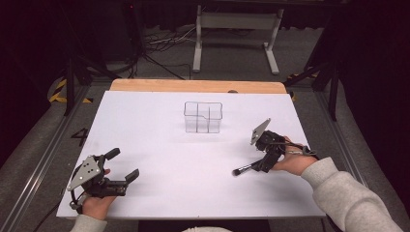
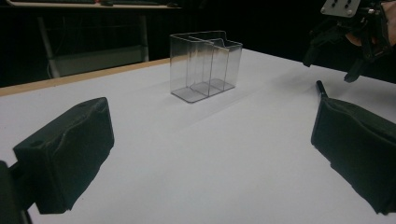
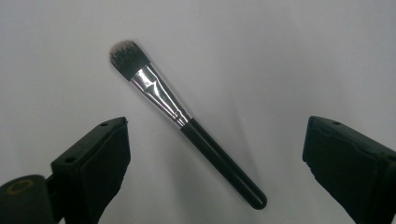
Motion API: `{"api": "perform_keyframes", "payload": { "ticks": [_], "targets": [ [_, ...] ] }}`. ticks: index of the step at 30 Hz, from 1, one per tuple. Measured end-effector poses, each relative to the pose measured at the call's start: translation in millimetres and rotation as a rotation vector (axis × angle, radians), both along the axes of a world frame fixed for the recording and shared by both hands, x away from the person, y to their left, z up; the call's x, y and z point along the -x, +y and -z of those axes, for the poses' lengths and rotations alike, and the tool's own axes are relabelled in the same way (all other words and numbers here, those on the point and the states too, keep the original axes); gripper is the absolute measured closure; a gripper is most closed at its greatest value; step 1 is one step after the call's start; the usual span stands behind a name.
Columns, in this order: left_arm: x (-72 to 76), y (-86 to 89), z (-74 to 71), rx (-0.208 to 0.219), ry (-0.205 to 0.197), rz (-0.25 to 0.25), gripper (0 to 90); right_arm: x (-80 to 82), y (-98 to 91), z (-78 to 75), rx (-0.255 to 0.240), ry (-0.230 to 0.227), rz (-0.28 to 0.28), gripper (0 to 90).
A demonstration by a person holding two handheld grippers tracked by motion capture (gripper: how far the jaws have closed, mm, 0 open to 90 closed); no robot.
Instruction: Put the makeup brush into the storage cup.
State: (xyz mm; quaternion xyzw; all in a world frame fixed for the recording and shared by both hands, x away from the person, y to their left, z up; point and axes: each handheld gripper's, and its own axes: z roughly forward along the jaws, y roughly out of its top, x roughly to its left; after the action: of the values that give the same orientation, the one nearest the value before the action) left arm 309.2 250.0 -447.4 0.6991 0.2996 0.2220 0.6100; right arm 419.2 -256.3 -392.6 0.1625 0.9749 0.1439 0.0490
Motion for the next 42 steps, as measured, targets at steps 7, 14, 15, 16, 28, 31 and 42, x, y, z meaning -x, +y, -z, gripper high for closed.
{"api": "perform_keyframes", "payload": {
  "ticks": [7,14,15,16,28,31,42],
  "targets": [
    [0.6,0.8,0.1,0.0,0.0,0.0,0.0,0.2,3.6,9.0,0.025,0.018,-0.018,13.4],
    [1.5,1.4,0.3,0.0,0.001,-0.004,0.0,0.6,5.0,14.3,0.052,0.023,-0.031,19.3],
    [1.5,1.7,0.1,-0.002,0.001,-0.003,0.0,0.6,5.1,14.7,0.056,0.024,-0.033,20.6],
    [1.5,1.7,0.1,0.001,0.0,-0.005,0.0,0.5,5.1,14.9,0.059,0.023,-0.033,21.6],
    [1.5,1.2,0.4,0.006,0.004,-0.004,0.0,1.8,7.3,18.2,0.091,0.025,-0.077,38.7],
    [1.1,1.1,0.6,0.004,0.001,-0.002,0.0,3.1,8.7,18.6,0.107,0.029,-0.091,46.2],
    [0.9,1.2,1.0,0.007,0.003,-0.003,0.0,1.9,8.6,20.2,0.133,0.023,-0.123,62.4]
  ]
}}
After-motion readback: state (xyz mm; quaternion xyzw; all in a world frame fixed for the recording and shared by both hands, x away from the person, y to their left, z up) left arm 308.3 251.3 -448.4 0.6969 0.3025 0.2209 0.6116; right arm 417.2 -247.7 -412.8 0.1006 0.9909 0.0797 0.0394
